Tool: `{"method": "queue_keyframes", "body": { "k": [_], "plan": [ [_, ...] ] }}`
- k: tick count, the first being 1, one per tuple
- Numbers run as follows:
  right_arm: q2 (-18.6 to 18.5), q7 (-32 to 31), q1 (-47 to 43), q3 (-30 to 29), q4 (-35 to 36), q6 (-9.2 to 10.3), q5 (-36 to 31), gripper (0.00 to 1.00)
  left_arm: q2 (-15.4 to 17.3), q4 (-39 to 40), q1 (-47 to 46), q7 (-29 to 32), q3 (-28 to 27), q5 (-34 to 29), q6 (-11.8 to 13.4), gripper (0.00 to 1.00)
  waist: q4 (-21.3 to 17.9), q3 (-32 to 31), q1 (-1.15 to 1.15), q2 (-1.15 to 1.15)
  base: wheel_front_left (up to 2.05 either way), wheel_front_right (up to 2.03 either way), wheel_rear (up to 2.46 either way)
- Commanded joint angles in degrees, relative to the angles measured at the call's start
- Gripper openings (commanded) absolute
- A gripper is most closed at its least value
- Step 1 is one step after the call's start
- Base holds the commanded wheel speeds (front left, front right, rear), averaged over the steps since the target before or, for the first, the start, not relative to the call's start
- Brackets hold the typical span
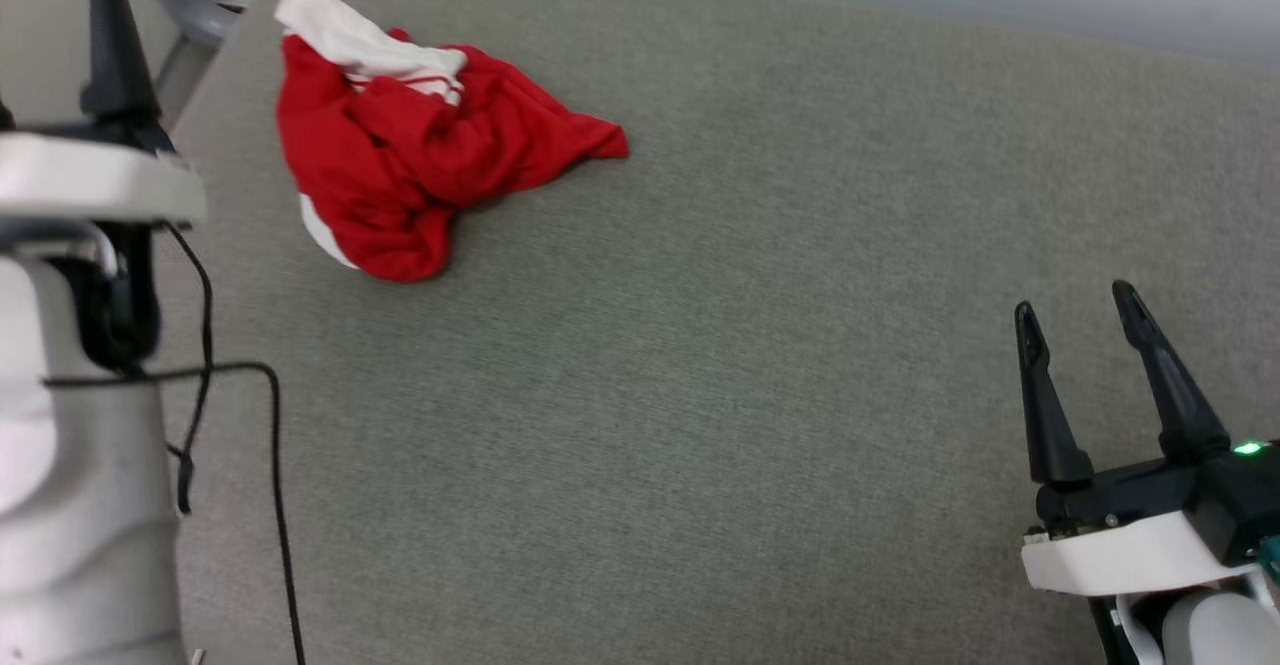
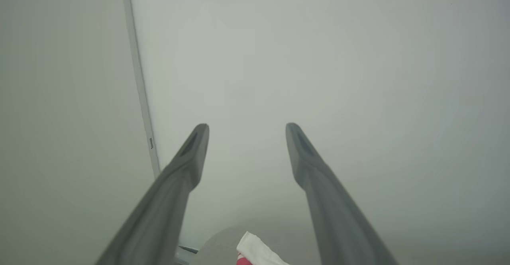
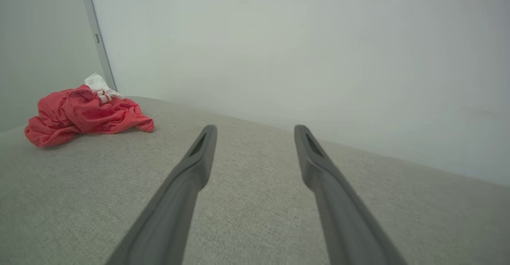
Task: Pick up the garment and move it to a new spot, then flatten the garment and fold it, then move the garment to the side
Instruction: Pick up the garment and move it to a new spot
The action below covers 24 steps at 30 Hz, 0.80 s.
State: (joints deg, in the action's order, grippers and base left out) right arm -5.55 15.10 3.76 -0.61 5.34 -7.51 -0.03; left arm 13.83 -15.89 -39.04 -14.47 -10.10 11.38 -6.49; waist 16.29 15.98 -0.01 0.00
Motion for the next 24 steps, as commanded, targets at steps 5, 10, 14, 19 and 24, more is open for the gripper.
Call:
{"method": "queue_keyframes", "body": {
  "k": [5, 10, 14, 19, 24],
  "plan": [
    [-0.76, 0.11, 2.39, -0.19, 2.05, 0.04, -0.37, 1.00, 4.84, -5.54, -9.73, 7.98, 2.59, 3.04, -0.73, 1.00, -4.41, 5.58, 0.01, 0.00, 0.00, 0.00, 0.00],
    [-1.24, 0.11, 3.64, -0.67, 3.12, 0.04, -0.26, 1.00, 8.74, -11.06, -16.42, 23.55, 6.71, 7.19, -0.88, 1.00, -6.13, 8.21, 0.01, 0.00, 0.00, 0.00, 0.00],
    [-1.55, 0.11, 4.50, -1.05, 3.77, 0.04, -0.19, 1.00, 12.00, -14.29, -20.10, 37.22, 11.00, 11.42, -0.89, 1.00, -7.11, 10.44, 0.01, 0.00, 0.00, 0.00, 0.00],
    [-2.11, 0.11, 5.77, -1.15, 4.18, 0.04, -0.16, 1.00, 15.19, -17.48, -22.14, 50.41, 15.97, 15.22, -0.90, 1.00, -8.30, 13.17, 0.01, 0.00, 0.00, 0.00, 0.00],
    [-2.45, 0.11, 6.69, -1.29, 4.57, 0.04, -0.24, 1.00, 17.24, -20.79, -22.12, 59.61, 19.27, 19.31, -0.89, 1.00, -9.39, 15.41, 0.01, 0.00, 0.00, 0.00, 0.00]
  ]
}}
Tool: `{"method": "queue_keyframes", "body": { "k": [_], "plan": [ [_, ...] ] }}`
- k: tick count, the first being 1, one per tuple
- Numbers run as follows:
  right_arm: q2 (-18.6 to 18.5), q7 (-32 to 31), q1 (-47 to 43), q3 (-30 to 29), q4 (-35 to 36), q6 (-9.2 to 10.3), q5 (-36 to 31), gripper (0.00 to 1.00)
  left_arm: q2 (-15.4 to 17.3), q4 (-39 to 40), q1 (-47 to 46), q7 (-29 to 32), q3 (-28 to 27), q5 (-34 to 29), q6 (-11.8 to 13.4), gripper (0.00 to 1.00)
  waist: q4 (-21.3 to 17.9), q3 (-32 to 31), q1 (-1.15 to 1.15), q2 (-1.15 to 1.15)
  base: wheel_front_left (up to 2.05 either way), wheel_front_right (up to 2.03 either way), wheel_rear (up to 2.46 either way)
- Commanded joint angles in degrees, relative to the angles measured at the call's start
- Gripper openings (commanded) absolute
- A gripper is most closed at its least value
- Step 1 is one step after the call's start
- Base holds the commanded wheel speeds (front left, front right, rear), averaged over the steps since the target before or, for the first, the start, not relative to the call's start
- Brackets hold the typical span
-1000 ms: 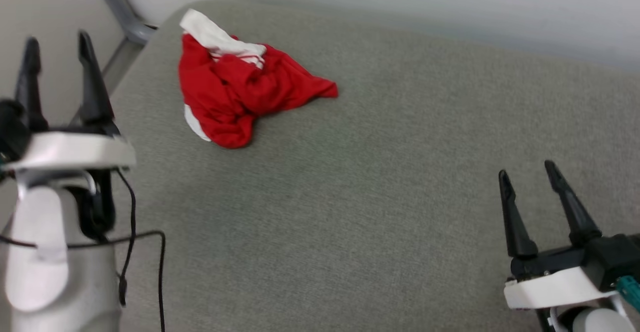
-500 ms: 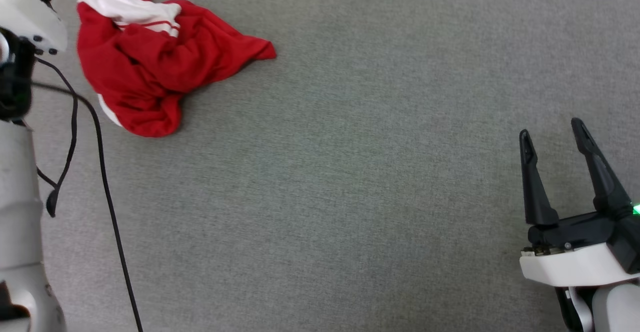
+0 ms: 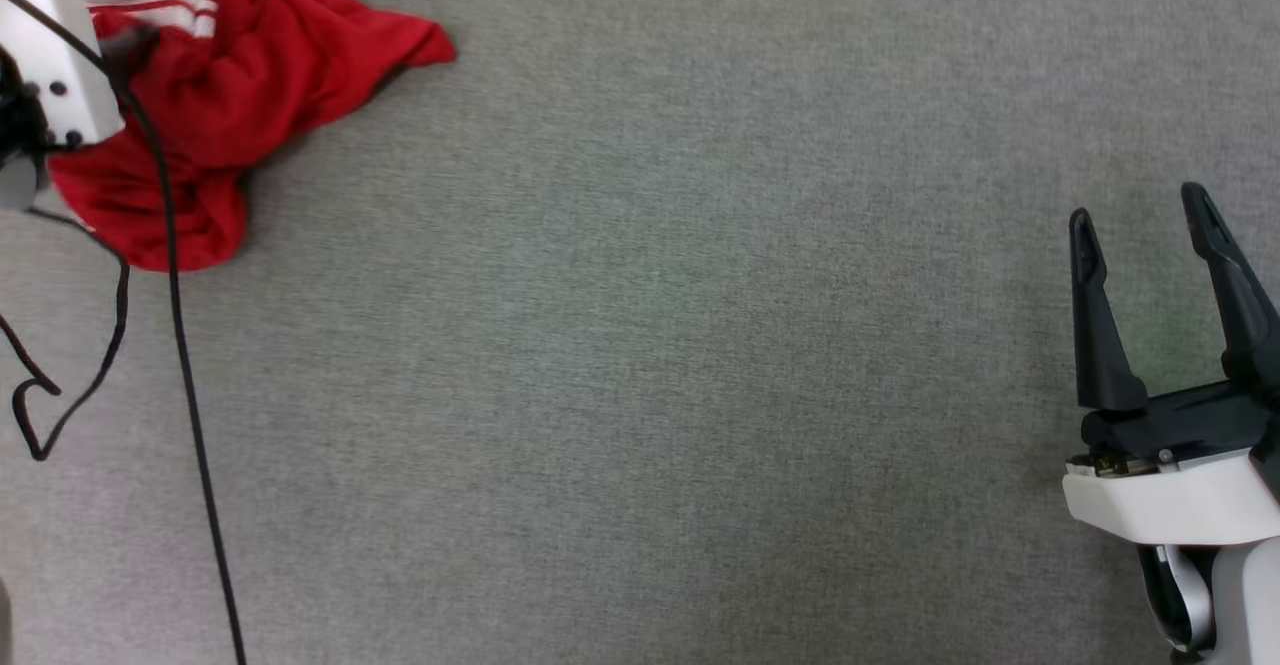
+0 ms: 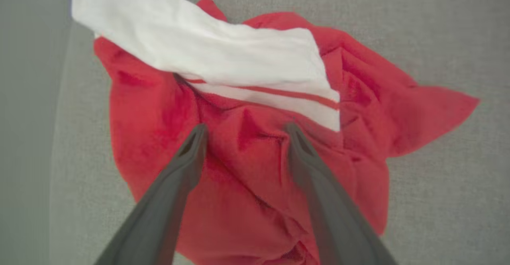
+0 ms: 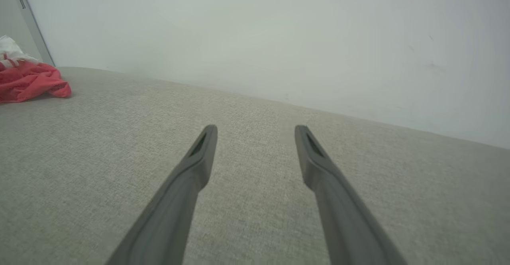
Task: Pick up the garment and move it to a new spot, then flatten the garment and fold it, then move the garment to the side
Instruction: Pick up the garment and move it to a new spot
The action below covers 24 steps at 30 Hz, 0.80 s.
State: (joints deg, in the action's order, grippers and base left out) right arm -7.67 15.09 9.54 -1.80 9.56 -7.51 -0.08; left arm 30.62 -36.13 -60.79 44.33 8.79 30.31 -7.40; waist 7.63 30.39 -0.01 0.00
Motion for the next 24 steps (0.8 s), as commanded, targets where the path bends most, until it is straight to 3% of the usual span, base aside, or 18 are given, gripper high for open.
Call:
{"method": "queue_keyframes", "body": {
  "k": [1, 6, 14, 16, 24],
  "plan": [
    [-0.38, 0.12, 1.11, -0.11, 0.43, 0.04, -0.21, 1.00, 0.83, -1.14, -0.11, 2.17, 1.11, 0.88, 0.02, 1.00, -0.92, 1.42, 0.01, 0.00, 0.00, 0.00, 0.00],
    [-0.50, 0.12, 1.64, -0.10, 0.66, 0.04, -0.19, 1.00, 1.02, -3.68, 1.18, 4.88, 2.94, 3.38, 0.01, 1.00, -1.70, 3.08, 0.01, 0.00, 0.00, 0.00, 0.00],
    [-0.64, 0.12, 2.39, -0.22, 0.32, 0.04, -0.17, 1.00, -1.33, -9.10, 5.00, 5.82, 8.89, 6.66, -0.04, 1.00, -2.19, 4.68, 0.01, 0.00, 0.00, 0.00, 0.00],
    [-0.50, 0.12, 2.22, -0.41, 0.06, 0.04, -0.16, 1.00, -1.68, -9.44, 5.18, 4.77, 9.79, 7.89, -0.05, 0.02, -2.10, 4.26, 0.01, 0.00, 0.00, 0.00, 0.00],
    [0.81, 0.12, 0.31, -0.56, -0.99, 0.04, 0.21, 1.00, 5.58, -2.90, 2.85, -7.24, 13.52, 9.01, -0.02, 0.00, -1.87, -0.86, 0.01, 0.00, 0.00, 0.00, 0.00]
  ]
}}
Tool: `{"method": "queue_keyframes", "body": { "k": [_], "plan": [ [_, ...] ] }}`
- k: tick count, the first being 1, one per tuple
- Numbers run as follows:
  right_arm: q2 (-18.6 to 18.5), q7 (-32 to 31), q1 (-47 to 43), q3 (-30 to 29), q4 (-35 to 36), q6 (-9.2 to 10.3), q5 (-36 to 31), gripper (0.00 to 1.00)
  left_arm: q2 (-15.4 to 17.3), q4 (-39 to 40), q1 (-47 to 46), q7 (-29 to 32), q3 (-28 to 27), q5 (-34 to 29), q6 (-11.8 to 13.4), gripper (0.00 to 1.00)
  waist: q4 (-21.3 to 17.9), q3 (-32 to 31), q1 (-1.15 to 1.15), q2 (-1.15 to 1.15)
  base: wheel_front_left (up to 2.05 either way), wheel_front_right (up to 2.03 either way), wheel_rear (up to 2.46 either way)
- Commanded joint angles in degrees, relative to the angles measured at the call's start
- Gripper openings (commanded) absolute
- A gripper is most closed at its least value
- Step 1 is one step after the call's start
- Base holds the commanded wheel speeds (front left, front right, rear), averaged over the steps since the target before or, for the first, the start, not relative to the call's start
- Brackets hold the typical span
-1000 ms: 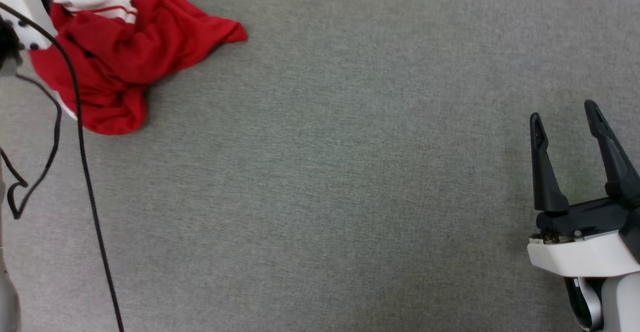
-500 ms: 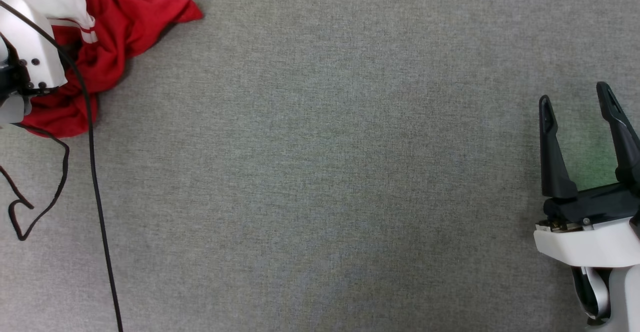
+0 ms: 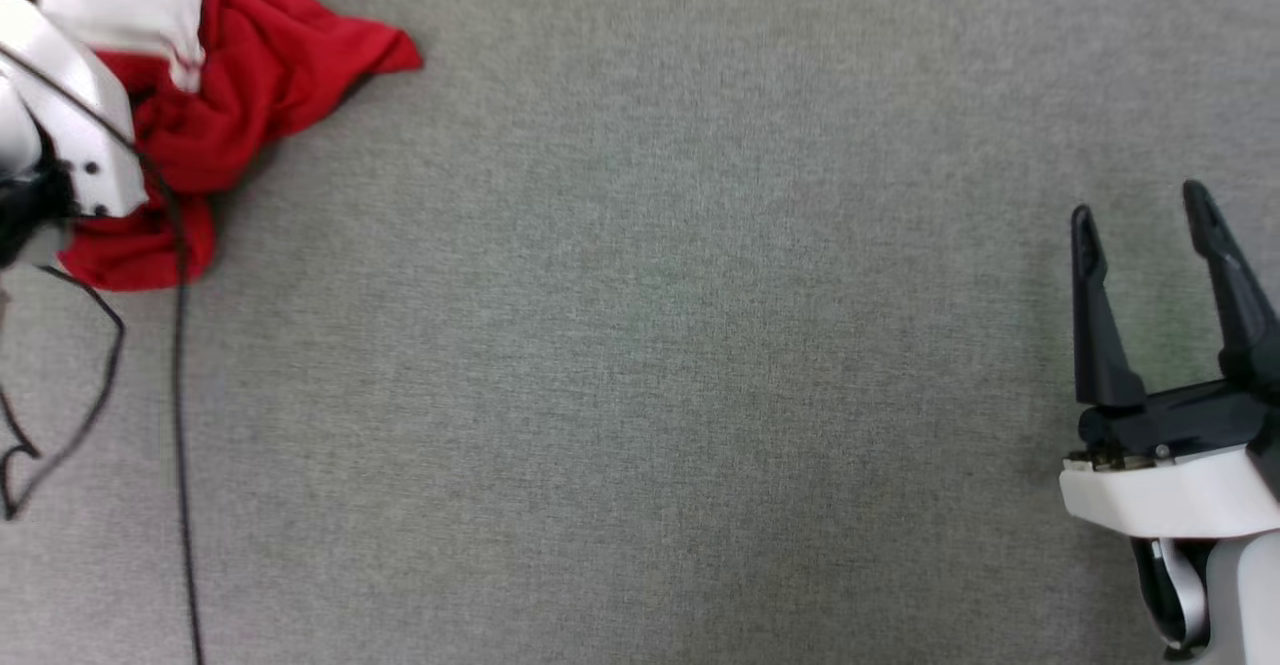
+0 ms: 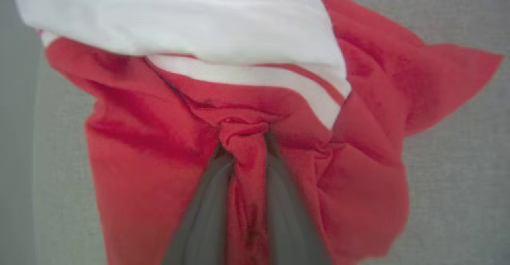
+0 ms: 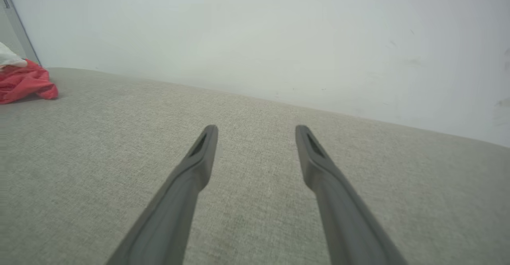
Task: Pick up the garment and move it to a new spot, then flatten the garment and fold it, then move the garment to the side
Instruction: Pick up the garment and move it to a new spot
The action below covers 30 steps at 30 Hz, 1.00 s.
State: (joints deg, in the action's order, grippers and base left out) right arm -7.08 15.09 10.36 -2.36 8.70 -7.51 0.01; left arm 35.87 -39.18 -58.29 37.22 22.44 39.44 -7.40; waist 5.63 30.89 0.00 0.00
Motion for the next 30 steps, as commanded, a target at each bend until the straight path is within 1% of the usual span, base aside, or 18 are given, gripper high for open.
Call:
{"method": "queue_keyframes", "body": {
  "k": [1, 4, 9, 12, 16, 21, 27, 30],
  "plan": [
    [0.45, 0.12, -0.85, 0.02, -0.21, 0.04, 0.21, 1.00, 1.28, 0.89, -0.28, -2.24, 0.27, -0.15, 0.01, 0.00, 0.14, -2.21, 0.00, 0.00, 0.00, 0.00, 0.00],
    [1.03, 0.12, -1.78, -0.21, -0.71, 0.04, 0.48, 1.00, 3.09, 3.37, -1.01, -6.72, 1.85, 0.43, 0.01, 0.00, 0.23, -4.90, 0.00, 0.00, 0.00, 0.00, 0.00],
    [2.01, 0.12, -3.24, -0.13, -1.50, 0.04, 1.05, 1.00, 5.73, 8.78, -2.14, -10.94, 5.75, -0.57, 0.00, 0.00, -0.15, -9.21, 0.00, 0.00, 0.00, 0.00, 0.00],
    [2.62, 0.12, -4.06, -0.04, -1.96, 0.04, 1.25, 1.00, 5.68, 12.18, -2.36, -12.33, 7.49, -1.23, 0.00, 0.00, -0.63, -11.58, 0.00, 0.00, 0.00, 0.00, 0.00],
    [3.19, 0.12, -4.74, 0.02, -2.41, 0.04, 1.55, 1.00, 4.88, 16.97, -3.12, -13.34, 9.63, -1.65, 0.00, 0.00, -1.64, -14.09, 0.00, 0.00, 0.00, 0.00, 0.00],
    [3.79, 0.11, -5.35, 0.22, -2.79, 0.04, 1.87, 1.00, 2.65, 21.85, -3.09, -12.54, 11.94, -2.62, 0.28, 0.00, -3.98, -16.39, 0.00, 0.00, 0.00, 0.00, 0.00],
    [4.21, 0.12, -5.73, 0.31, -3.17, 0.04, 2.39, 1.00, -0.99, 25.57, -1.64, -11.97, 15.60, -3.91, 0.59, 0.00, -7.52, -18.02, 0.00, 0.00, 0.00, 0.00, 0.00],
    [4.27, 0.12, -5.82, 0.27, -3.22, 0.04, 2.74, 1.00, -3.47, 26.45, -0.79, -12.20, 17.97, -4.27, 0.46, 0.00, -9.34, -18.17, 0.00, 0.00, 0.00, 0.00, 0.00]
  ]
}}
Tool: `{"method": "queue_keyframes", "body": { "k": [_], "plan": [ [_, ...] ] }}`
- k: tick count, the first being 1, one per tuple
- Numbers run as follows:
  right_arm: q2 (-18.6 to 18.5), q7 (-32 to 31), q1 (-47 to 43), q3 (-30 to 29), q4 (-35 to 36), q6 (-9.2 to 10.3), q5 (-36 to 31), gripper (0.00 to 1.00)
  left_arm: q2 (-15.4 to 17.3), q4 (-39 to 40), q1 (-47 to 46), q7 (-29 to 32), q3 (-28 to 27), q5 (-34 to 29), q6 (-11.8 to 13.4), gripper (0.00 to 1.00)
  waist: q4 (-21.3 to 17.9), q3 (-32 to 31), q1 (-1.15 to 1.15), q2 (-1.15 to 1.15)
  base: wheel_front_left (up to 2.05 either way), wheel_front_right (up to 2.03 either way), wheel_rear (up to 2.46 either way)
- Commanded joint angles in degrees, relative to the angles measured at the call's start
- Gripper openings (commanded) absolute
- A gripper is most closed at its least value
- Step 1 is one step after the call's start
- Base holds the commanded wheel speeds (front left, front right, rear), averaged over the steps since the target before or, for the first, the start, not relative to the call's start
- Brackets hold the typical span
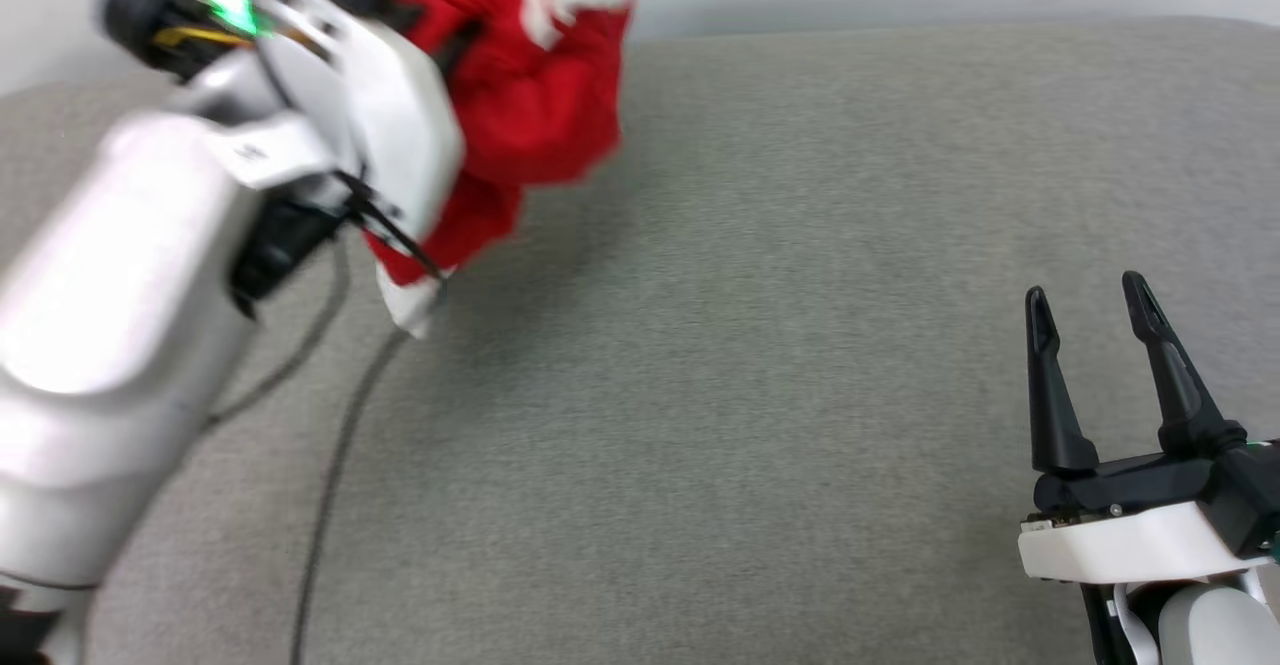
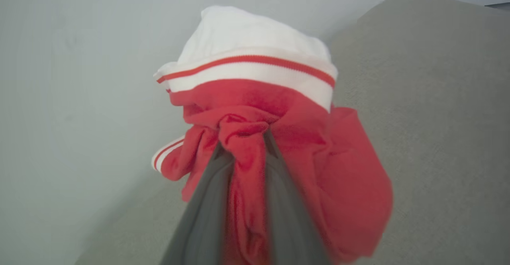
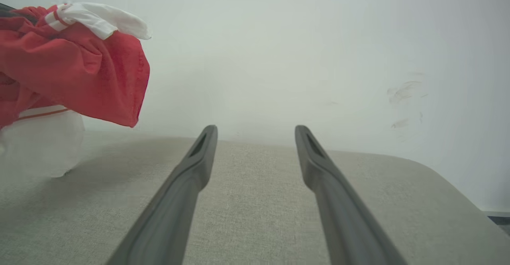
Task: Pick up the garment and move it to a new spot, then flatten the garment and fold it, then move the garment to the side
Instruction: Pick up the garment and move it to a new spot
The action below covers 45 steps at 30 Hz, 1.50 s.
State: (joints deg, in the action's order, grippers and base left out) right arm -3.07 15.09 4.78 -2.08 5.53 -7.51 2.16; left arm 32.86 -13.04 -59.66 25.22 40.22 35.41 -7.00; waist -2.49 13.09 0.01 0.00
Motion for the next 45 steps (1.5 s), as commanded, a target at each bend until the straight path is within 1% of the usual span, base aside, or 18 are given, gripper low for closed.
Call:
{"method": "queue_keyframes", "body": {
  "k": [1, 3, 7, 13, 17, 23, 28, 32, 33, 34, 37, 38, 39, 40, 41, 45],
  "plan": [
    [0.26, 0.12, -0.18, -0.02, -0.06, 0.04, 0.94, 1.00, -1.28, 0.48, 0.84, -0.36, 1.05, -0.36, 0.02, 0.00, -1.84, -0.28, -0.01, 0.00, 0.00, 0.00, 0.00],
    [0.26, 0.12, 0.01, -0.19, -0.06, 0.04, 1.34, 1.00, -3.30, 0.49, 1.22, -0.73, 3.08, -0.90, -0.06, 0.00, -2.94, 0.01, -0.01, 0.00, 0.00, 0.00, 0.00],
    [0.27, 0.12, 0.49, -0.33, -0.06, 0.04, 2.34, 1.00, -8.36, -1.26, 2.10, -2.28, 7.16, -1.41, -0.21, 0.00, -4.86, 0.95, -0.01, 0.00, 0.00, 0.00, 0.00],
    [0.25, 0.12, 1.45, -0.54, -0.03, 0.04, 3.42, 1.00, -15.97, -7.43, 2.94, -5.79, 13.99, -1.55, -0.35, 0.00, -6.84, 2.93, -0.01, 0.00, 0.00, 0.00, 0.00],
    [0.23, 0.12, 1.97, -0.87, -0.13, 0.04, 3.85, 1.00, -20.64, -12.24, 3.22, -9.02, 18.70, -0.20, -0.40, 0.00, -7.56, 3.81, -0.01, 0.00, 0.00, 0.00, 0.00],
    [0.24, 0.12, 2.33, -0.99, -0.41, 0.04, 4.09, 1.00, -25.24, -19.63, 4.39, -12.56, 26.39, 2.61, -0.38, 0.00, -8.11, 4.50, -0.01, 0.00, 0.00, 0.00, 0.00],
    [0.24, 0.12, 2.24, -1.07, -0.73, 0.04, 4.16, 1.00, -27.22, -24.98, 6.64, -13.42, 31.09, 5.65, -0.40, 0.00, -8.33, 4.50, -0.01, 0.00, 0.00, 0.00, 0.00],
    [0.24, 0.12, 1.65, -1.52, -1.04, 0.04, 4.01, 1.00, -28.21, -27.19, 7.20, -15.56, 32.41, 7.26, -0.40, 0.00, -7.90, 3.96, -0.01, 0.00, 0.00, 0.00, 0.00],
    [0.24, 0.12, 1.48, -1.65, -1.11, 0.04, 3.95, 1.00, -28.45, -27.82, 6.79, -16.94, 32.44, 7.60, -0.40, 0.22, -7.69, 3.74, -0.01, 0.00, 0.00, 0.00, 0.00],
    [0.25, 0.12, 1.30, -1.72, -1.23, 0.04, 3.84, 1.00, -28.65, -28.47, 6.25, -18.60, 32.22, 7.68, -0.39, 1.00, -7.48, 3.39, -0.01, 0.00, 0.00, 0.00, 0.00],
    [0.25, 0.12, 0.59, -1.77, -1.53, 0.04, 3.51, 1.00, -29.26, -30.19, 5.03, -24.37, 30.56, 7.69, -0.10, 1.00, -6.86, 2.10, -0.01, 0.00, 0.00, 0.00, 0.00],
    [0.25, 0.12, 0.59, -1.77, -1.53, 0.04, 3.51, 1.00, -29.26, -30.19, 5.03, -24.37, 30.56, 7.69, -0.10, 1.00, -6.86, 2.10, -0.01, 0.00, 0.00, 0.00, 0.00],
    [0.25, 0.12, 0.29, -1.87, -1.67, 0.04, 3.46, 1.00, -29.39, -30.46, 5.06, -26.55, 29.92, 7.83, 0.31, 1.00, -6.62, 1.52, -0.01, 0.00, 0.00, 0.00, 0.00],
    [0.25, 0.12, -0.34, -1.97, -1.86, 0.04, 3.30, 1.00, -29.54, -30.95, 5.14, -30.52, 29.01, 7.37, 1.74, 1.00, -6.07, 0.32, -0.01, 0.00, 0.00, 0.00, 0.00],
    [0.25, 0.12, -0.34, -1.97, -1.86, 0.04, 3.30, 1.00, -29.54, -30.95, 5.14, -30.52, 29.01, 7.37, 1.74, 1.00, -6.07, 0.32, -0.01, 0.00, 0.00, 0.00, 0.00],
    [0.25, 0.12, -1.98, -2.15, -2.52, 0.04, 2.99, 1.00, -29.70, -31.04, 6.63, -37.54, 26.90, 6.74, 5.57, 1.00, -4.80, -2.13, -0.01, 0.00, 0.00, 0.00, 0.00]
  ]
}}
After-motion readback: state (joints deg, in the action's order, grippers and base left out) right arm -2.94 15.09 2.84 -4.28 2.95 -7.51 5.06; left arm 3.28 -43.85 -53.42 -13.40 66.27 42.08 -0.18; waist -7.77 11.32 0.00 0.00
